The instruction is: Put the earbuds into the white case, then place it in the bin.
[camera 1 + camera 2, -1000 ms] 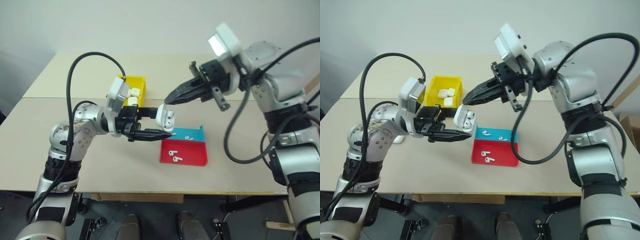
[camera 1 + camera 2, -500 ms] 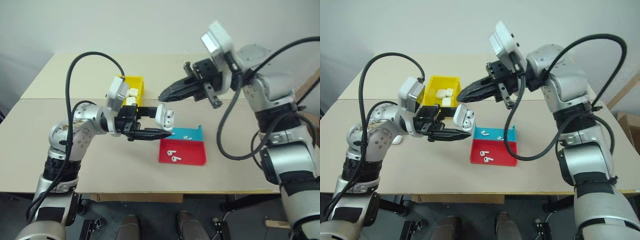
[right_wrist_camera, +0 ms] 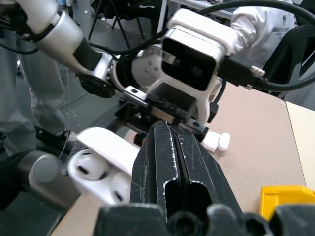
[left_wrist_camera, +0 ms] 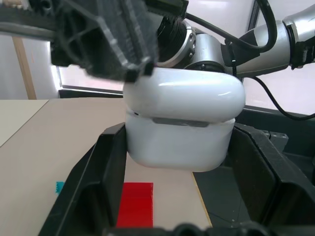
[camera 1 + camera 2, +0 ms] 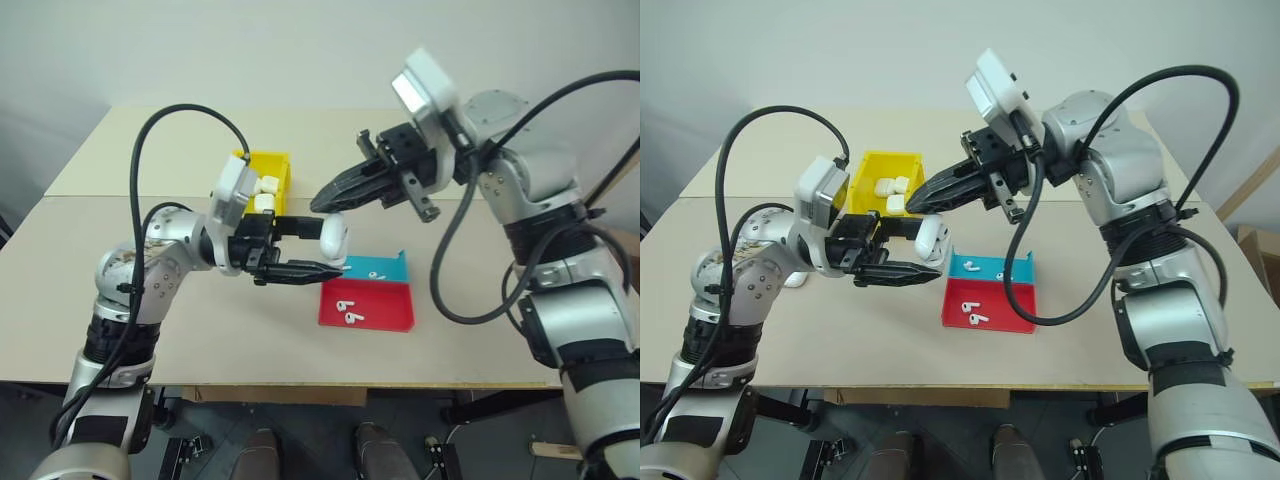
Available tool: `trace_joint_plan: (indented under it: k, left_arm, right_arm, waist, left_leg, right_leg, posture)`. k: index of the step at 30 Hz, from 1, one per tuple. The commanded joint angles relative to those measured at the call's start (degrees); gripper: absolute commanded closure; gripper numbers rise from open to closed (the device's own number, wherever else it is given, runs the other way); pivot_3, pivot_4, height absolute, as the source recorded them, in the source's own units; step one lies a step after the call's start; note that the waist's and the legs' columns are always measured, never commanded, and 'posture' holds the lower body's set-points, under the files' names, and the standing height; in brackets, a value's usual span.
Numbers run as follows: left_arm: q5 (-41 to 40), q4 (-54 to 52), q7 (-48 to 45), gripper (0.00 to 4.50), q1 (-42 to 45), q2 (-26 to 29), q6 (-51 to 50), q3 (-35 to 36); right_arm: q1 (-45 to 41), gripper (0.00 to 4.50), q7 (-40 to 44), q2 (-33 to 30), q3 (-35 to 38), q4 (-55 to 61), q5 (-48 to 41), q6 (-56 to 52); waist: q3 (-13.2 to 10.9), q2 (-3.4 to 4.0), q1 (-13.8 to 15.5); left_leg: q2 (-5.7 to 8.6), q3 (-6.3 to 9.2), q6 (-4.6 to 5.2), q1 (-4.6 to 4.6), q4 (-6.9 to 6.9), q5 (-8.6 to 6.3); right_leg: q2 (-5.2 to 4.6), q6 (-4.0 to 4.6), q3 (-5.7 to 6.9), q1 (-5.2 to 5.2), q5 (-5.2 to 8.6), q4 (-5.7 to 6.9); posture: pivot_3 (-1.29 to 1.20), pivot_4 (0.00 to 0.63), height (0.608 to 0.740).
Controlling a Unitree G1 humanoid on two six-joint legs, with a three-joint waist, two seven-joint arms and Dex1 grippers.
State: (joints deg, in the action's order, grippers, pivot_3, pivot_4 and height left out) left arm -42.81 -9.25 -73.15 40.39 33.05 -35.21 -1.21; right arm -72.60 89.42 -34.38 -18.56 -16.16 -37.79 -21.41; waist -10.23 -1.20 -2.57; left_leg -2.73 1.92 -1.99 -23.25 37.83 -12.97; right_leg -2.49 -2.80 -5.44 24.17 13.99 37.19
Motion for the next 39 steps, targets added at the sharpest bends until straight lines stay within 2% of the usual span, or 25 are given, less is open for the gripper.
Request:
trace_joint_plan:
  k: [1,7,12,20,24,28,36,39]
  left_arm:
    - [-0.66,-1.16,0.45,1.68,0.53,0.31,0.58,1.44]
    - [-0.81,-1.33,1.21,1.68,0.32,0.04,0.80,1.62]
    - [-1.06,-1.06,0.73,1.68,0.32,0.14,0.43,1.24]
    - [-0.72,-0.08,-0.61,1.68,1.20,-0.55,0.64,0.43]
    - [-0.72,-0.76,-0.27,1.68,0.79,-0.70,0.54,0.52]
    - [-0.76,-1.29,0.12,1.68,0.31,-0.30,0.49,1.13]
    - [-0.75,-1.73,0.79,1.68,-0.17,-0.25,0.60,1.49]
    - [-0.80,-1.80,1.00,1.68,-0.17,-0.21,0.71,1.56]
  right_arm:
    - [0.44,4.46,3.08,-2.50,-1.06,2.57,-3.69,0.54]
    - [2.39,4.46,2.47,-2.30,4.76,2.22,-1.87,-0.66]
    - [3.05,4.46,-1.23,-1.01,8.17,3.91,-1.03,-1.38]
    - [-0.59,4.46,-3.58,6.37,5.20,-1.57,9.12,3.60]
    - [-0.61,4.46,-0.82,8.84,3.42,-2.92,12.24,4.77]
    - [0.57,4.46,2.92,6.92,3.54,0.17,9.42,2.55]
    - [1.65,4.46,3.08,0.83,2.07,3.62,1.58,0.67]
    - [2.53,4.46,3.08,0.26,2.53,3.80,2.12,1.13]
  waist:
    - [0.00,0.00,-0.08]
    - [0.00,0.00,-0.01]
    - [0.00,0.00,0.08]
    - [0.00,0.00,-0.29]
    - [0.00,0.00,-0.13]
    - [-0.01,0.01,0.22]
    - [-0.01,0.01,-0.20]
    - [-0.01,0.01,-0.23]
  left_leg:
    - [0.00,0.00,0.00,0.00,0.00,0.00]
    - [0.00,0.00,0.00,-0.02,0.00,0.00]
    - [0.01,0.00,0.00,-0.03,0.00,0.00]
    - [0.00,0.00,0.00,0.02,0.00,0.00]
    - [0.00,0.00,0.00,-0.03,0.00,0.00]
    - [0.00,0.02,0.00,-0.08,0.00,0.00]
    - [0.00,0.01,0.00,0.00,0.00,0.00]
    - [0.00,0.01,0.00,0.00,0.00,0.00]
  right_leg:
    - [0.00,0.00,0.00,0.00,0.00,0.00]
    - [0.01,0.00,-0.01,0.02,0.00,0.00]
    - [0.00,0.00,0.00,0.01,0.00,-0.01]
    - [0.01,0.00,-0.01,0.01,0.00,0.04]
    - [0.00,0.00,0.00,0.03,0.00,0.01]
    - [-0.01,0.00,0.03,0.04,0.00,-0.01]
    - [0.00,0.00,0.01,0.01,0.00,0.01]
    - [0.00,0.00,0.00,0.02,0.00,0.01]
  posture:
    - [0.00,0.150,0.740]
    - [0.00,0.150,0.740]
    - [0.00,0.150,0.740]
    - [0.00,0.150,0.740]
    - [0.00,0.150,0.740]
    - [0.00,0.150,0.740]
    - [0.00,0.150,0.740]
    - [0.00,0.150,0.740]
